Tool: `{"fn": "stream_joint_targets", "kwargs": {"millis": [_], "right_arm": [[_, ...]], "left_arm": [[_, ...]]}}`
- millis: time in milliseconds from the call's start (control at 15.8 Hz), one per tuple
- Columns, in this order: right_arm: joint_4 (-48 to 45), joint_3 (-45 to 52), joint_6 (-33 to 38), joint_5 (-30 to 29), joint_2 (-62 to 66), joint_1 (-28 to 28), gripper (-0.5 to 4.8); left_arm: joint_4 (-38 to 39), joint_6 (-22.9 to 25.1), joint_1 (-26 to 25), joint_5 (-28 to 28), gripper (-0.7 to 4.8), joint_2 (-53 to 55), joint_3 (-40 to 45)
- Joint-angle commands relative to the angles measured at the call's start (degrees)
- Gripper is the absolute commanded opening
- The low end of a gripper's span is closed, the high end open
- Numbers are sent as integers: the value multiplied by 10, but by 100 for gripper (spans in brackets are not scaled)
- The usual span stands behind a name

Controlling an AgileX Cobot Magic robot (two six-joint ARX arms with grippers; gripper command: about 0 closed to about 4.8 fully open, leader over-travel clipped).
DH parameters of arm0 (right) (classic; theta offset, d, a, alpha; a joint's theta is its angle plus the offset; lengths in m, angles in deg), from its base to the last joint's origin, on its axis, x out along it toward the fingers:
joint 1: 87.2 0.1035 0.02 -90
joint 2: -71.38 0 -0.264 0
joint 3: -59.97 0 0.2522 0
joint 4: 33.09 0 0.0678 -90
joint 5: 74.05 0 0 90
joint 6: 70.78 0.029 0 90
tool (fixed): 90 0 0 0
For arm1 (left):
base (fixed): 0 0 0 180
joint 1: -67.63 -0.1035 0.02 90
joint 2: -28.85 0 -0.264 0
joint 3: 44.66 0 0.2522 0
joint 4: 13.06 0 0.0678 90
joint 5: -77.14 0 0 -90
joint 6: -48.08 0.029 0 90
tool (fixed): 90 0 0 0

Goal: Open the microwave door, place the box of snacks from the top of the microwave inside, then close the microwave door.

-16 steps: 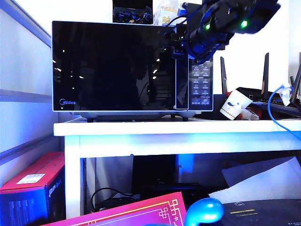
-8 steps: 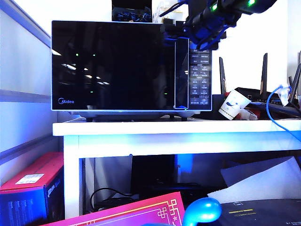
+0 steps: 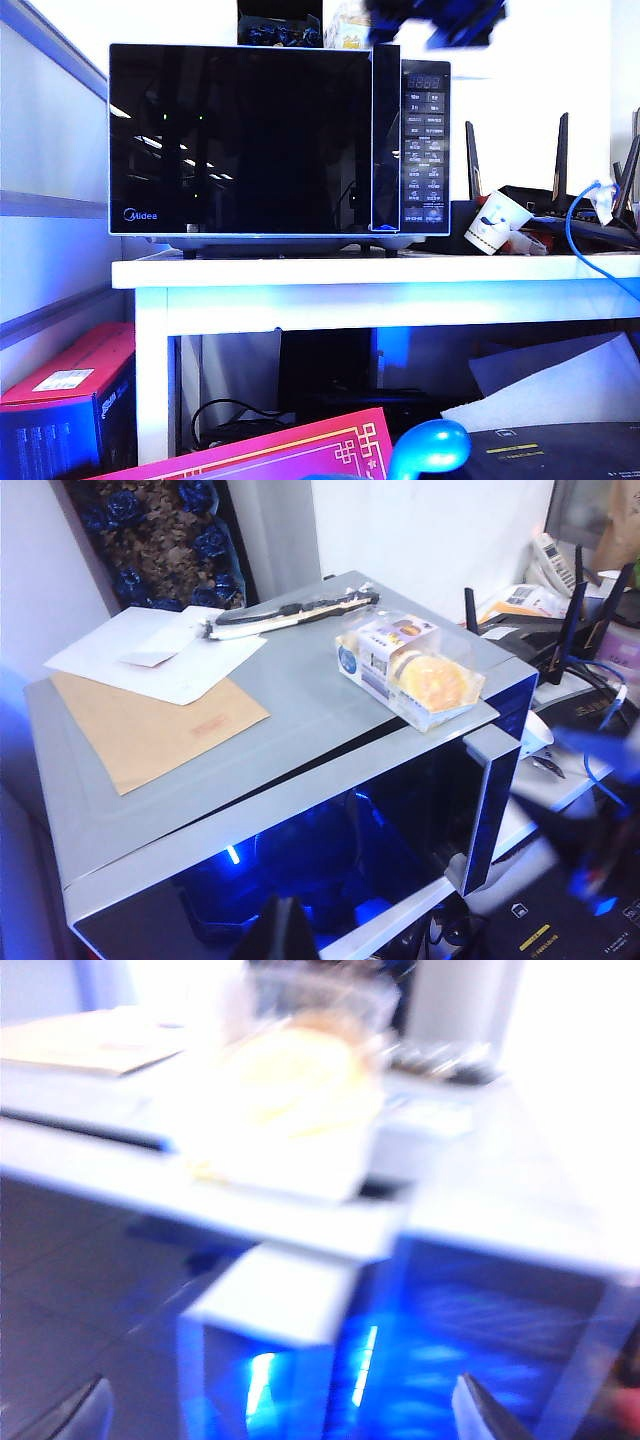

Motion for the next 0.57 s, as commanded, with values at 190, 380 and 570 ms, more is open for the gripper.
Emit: {"fn": "stream_joint_targets", "kwargs": {"millis": [190, 380, 570], "right_arm": [[15, -3, -4, -1, -61, -78, 448], [16, -3, 0, -66, -45, -107, 358], [7, -3, 0, -166, 11, -120, 358]], "left_arm": [[-6, 0, 1, 0, -6, -3, -2], [-5, 0, 1, 0, -7, -3, -2], [1, 0, 1, 0, -7, -3, -2]]}}
